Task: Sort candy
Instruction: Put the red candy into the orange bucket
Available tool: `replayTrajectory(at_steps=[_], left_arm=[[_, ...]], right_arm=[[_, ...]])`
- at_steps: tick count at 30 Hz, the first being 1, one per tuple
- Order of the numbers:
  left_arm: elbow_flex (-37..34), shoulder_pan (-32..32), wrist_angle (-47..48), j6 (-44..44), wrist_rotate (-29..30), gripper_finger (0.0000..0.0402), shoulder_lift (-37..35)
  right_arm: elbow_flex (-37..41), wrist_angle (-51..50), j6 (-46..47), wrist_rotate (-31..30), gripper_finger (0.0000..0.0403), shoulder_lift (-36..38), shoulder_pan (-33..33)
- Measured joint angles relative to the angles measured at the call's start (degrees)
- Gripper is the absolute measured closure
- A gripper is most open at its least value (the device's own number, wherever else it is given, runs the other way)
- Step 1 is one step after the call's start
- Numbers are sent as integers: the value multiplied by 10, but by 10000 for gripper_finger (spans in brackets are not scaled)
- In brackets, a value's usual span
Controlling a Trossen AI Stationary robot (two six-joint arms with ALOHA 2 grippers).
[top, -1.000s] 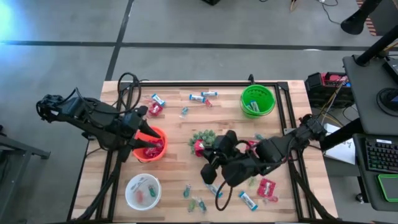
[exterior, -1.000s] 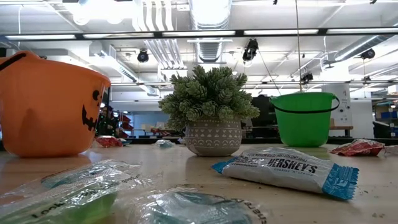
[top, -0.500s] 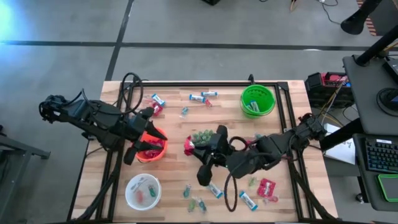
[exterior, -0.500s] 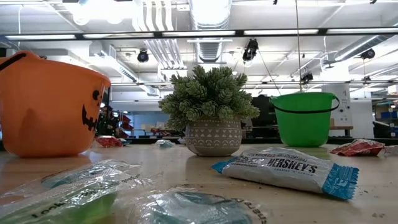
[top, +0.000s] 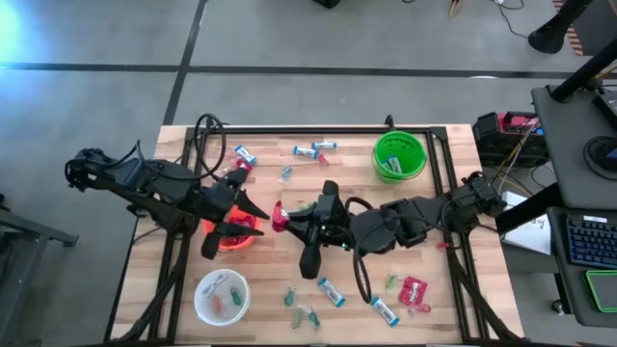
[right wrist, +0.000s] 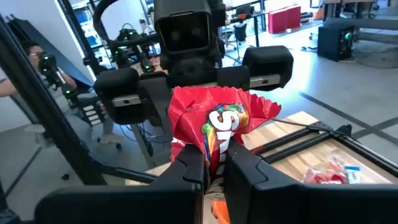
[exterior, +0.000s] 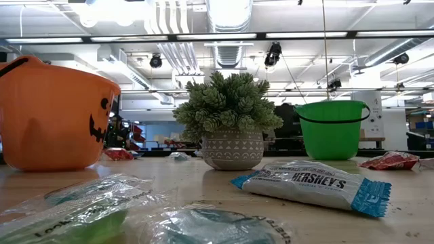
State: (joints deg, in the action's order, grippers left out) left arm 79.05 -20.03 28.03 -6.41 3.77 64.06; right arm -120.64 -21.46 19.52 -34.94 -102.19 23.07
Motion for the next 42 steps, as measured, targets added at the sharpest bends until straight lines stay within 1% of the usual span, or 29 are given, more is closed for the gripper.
replayTrajectory(at_steps=[5, 14, 26, 31, 35, 42], left_arm=[[0, 2, -23, 19, 2, 260, 11], [0, 15, -26, 41, 3, 260, 29], [0, 23, -42, 57, 2, 260, 18], [0, 23, -32, 55, -5, 260, 23], [0, 23, -30, 55, -28, 260, 24], [0, 23, -28, 55, -31, 260, 21]], right_arm=[[0, 29, -3, 39, 381, -3, -9], [4, 30, 0, 40, 381, -4, -11], [18, 33, 9, 40, 381, -3, -18], [19, 23, 9, 42, 381, -3, -27], [19, 12, 15, 44, 381, -3, -32], [19, 8, 15, 44, 381, -3, -37]])
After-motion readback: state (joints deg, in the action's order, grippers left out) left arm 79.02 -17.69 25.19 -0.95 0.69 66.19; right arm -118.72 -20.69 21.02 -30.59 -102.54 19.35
